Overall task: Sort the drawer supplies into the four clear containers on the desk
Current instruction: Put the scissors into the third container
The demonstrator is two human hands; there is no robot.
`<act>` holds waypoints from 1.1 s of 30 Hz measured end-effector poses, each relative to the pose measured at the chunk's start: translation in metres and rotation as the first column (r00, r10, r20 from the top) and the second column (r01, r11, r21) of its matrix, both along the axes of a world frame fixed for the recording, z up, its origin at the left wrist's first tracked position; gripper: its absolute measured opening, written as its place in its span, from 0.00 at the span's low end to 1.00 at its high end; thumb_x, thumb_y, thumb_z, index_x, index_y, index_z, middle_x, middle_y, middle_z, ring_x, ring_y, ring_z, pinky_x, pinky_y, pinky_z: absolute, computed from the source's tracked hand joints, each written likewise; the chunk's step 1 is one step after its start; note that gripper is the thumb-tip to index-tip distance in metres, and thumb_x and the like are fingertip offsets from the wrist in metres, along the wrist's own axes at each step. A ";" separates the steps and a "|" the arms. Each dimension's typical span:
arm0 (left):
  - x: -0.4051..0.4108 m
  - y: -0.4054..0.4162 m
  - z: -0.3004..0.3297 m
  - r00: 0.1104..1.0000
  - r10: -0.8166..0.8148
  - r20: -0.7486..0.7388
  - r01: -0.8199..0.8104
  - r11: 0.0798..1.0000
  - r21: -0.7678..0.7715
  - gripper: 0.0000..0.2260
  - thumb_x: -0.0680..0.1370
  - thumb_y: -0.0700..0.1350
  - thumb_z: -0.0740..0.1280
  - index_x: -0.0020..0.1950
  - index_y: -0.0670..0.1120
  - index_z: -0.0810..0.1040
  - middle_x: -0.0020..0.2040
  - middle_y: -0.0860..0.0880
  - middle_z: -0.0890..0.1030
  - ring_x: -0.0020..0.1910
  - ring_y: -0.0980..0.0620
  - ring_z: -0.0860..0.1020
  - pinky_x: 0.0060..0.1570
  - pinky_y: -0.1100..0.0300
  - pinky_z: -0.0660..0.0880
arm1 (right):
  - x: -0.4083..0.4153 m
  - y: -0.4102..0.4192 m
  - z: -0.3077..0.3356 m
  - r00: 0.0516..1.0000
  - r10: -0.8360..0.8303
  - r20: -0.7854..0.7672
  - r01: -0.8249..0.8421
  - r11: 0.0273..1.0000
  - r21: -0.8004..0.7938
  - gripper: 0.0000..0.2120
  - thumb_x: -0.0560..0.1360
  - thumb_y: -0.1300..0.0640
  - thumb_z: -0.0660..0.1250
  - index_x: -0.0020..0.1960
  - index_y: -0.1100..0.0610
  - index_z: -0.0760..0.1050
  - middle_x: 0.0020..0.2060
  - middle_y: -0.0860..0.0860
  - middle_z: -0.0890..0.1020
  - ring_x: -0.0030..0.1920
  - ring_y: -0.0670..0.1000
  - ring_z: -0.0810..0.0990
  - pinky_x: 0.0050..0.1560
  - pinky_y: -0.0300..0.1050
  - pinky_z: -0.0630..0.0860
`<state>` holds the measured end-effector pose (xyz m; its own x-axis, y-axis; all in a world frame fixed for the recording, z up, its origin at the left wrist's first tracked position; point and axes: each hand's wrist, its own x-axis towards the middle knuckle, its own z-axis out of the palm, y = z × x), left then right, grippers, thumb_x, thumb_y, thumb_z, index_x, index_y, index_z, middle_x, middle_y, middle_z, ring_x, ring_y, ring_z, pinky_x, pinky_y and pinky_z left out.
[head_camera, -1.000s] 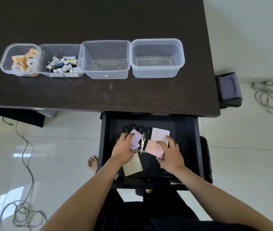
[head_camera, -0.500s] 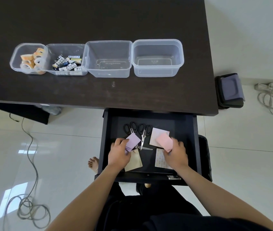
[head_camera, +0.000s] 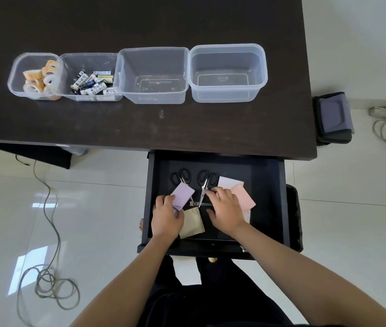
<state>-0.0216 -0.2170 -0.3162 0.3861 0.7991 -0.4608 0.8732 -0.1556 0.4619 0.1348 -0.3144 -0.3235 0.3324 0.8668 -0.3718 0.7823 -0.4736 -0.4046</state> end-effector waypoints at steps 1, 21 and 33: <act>0.001 0.001 0.000 1.000 0.007 0.016 -0.007 1.000 0.011 0.22 0.75 0.44 0.67 0.67 0.44 0.69 0.65 0.45 0.68 0.58 0.43 0.73 0.52 0.50 0.77 | -0.001 0.009 -0.002 0.999 0.049 0.006 -0.049 0.998 -0.033 0.28 0.73 0.56 0.66 0.71 0.51 0.64 0.67 0.54 0.68 0.64 0.60 0.67 0.62 0.55 0.66; 0.045 0.046 -0.004 0.953 -0.249 -0.174 0.281 0.940 0.193 0.23 0.74 0.37 0.65 0.68 0.45 0.64 0.73 0.42 0.58 0.71 0.40 0.60 0.53 0.50 0.78 | 0.017 0.015 -0.002 0.946 0.314 0.077 -0.301 0.942 -0.151 0.14 0.68 0.72 0.66 0.53 0.64 0.73 0.54 0.61 0.71 0.43 0.63 0.75 0.46 0.53 0.72; 0.065 0.082 -0.009 0.568 -0.768 -0.297 0.823 0.538 0.183 0.12 0.75 0.41 0.65 0.52 0.55 0.83 0.73 0.47 0.61 0.72 0.42 0.56 0.70 0.44 0.54 | 0.032 -0.006 0.004 0.960 0.278 -0.022 -0.279 0.959 -0.049 0.11 0.76 0.69 0.59 0.57 0.61 0.70 0.55 0.55 0.71 0.44 0.56 0.75 0.42 0.52 0.77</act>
